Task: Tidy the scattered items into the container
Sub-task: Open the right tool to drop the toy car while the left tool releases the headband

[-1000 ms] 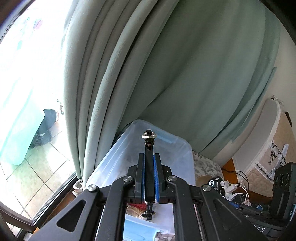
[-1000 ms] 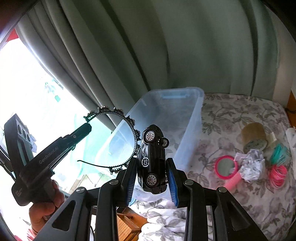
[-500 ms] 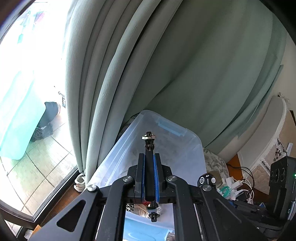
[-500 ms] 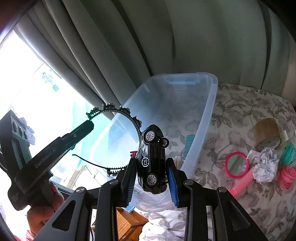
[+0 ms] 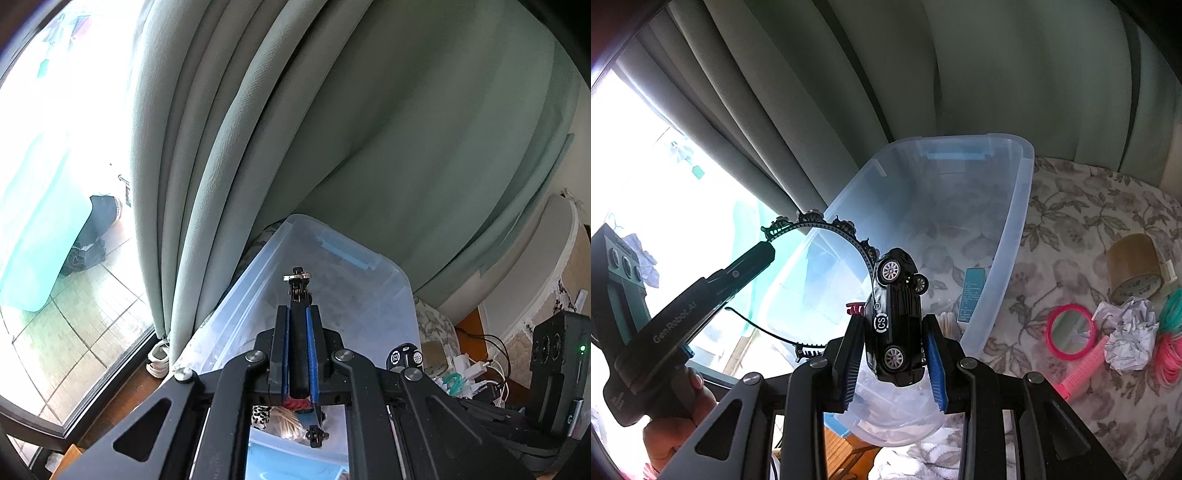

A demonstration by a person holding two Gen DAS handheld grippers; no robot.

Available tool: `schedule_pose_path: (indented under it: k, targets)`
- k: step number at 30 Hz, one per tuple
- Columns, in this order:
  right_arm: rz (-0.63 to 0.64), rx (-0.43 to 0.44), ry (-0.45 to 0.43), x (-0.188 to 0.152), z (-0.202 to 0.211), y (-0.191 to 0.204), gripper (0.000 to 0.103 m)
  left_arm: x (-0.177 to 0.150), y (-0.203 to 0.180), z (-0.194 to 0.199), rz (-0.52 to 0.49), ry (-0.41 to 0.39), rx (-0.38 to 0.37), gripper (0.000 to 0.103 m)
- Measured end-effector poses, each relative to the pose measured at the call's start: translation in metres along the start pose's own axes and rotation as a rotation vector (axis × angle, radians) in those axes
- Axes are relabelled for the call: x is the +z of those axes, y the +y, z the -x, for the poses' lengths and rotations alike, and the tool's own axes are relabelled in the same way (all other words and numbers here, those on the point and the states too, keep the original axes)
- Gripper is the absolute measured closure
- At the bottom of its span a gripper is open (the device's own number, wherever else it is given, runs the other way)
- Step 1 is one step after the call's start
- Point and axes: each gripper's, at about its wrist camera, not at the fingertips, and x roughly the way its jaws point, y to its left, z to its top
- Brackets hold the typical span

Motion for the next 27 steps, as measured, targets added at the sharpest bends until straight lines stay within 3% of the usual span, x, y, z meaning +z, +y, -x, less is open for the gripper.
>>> schedule_pose_path:
  k: [27]
  targets:
    - [-0.001,-0.007,0.002,0.01,-0.005,0.0,0.068,-0.002,-0.012,-0.019,-0.007,0.052,0.003,0.095]
